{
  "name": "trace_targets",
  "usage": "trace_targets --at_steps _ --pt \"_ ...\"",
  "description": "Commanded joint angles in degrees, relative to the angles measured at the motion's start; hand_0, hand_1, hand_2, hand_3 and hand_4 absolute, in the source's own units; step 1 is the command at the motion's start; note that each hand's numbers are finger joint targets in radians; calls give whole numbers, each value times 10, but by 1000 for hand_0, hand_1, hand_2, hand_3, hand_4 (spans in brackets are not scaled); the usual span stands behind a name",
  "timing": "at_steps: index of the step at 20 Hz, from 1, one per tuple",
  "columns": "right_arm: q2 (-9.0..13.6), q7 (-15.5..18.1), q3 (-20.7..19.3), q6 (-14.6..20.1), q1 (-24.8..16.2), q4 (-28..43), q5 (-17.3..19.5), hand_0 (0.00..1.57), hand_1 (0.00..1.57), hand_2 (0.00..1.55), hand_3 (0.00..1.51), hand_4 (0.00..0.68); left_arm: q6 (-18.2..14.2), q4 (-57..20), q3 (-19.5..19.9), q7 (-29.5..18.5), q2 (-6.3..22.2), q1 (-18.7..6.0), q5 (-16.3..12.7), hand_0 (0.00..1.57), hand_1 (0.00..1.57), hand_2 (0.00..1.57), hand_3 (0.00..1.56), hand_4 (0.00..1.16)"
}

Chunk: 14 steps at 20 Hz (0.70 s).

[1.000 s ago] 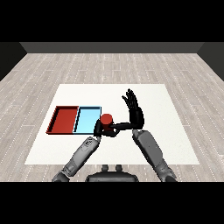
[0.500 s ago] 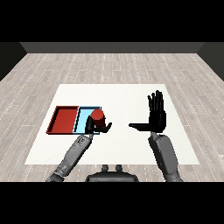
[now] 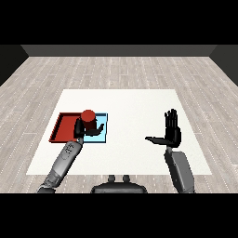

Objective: Pick the red can and put it in the red box

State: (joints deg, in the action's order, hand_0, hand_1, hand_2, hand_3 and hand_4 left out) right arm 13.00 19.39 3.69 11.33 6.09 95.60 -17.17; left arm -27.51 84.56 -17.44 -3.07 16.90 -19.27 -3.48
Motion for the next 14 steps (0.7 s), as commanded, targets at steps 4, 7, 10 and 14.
trace_targets --at_steps 4,7,10,14 --pt "-7 58 -8 -38 -57 -65 5 0 0 0 0 0 23 -98 65 68 69 -98 41 1571 1571 1533 1402 1124" --pt "-31 58 4 -21 -68 -61 14 0 0 0 0 0 14 -174 76 40 68 -111 69 1566 1566 1508 1424 1102" --pt "0 43 -33 -44 -4 -129 1 0 0 0 0 0 44 -239 107 31 95 -88 50 1544 1544 1523 1445 1079" --pt "-3 68 -20 -49 -43 -116 18 0 0 0 0 0 59 -397 158 -11 104 -127 35 1571 1571 1571 1476 1105"
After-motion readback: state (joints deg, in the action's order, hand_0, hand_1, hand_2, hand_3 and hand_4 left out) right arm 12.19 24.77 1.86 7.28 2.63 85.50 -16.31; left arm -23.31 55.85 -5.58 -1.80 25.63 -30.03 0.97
